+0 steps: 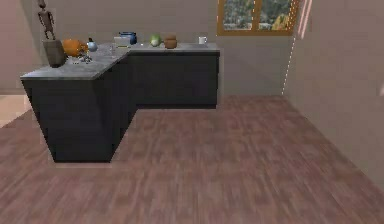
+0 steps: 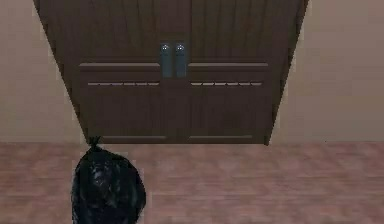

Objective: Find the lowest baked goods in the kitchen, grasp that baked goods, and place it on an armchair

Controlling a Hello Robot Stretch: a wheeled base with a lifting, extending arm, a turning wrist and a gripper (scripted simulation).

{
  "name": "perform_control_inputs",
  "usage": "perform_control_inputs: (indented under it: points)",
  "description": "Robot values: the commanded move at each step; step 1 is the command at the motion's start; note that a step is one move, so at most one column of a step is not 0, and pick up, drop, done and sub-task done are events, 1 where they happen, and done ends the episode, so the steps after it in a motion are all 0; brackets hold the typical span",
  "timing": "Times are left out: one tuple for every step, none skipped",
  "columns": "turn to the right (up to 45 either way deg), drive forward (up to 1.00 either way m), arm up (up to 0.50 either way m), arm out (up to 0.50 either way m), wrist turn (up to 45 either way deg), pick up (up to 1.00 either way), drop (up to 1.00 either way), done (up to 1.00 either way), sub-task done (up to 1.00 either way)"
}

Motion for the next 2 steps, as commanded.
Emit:
perform_control_inputs:
  points:
    - [0.0, 0.85, 0.0, 0.0, 0.0, 0.0, 0.0, 0.0, 0.0]
    - [9.0, 0.0, 0.0, 0.0, 0.0, 0.0, 0.0, 0.0, 0.0]
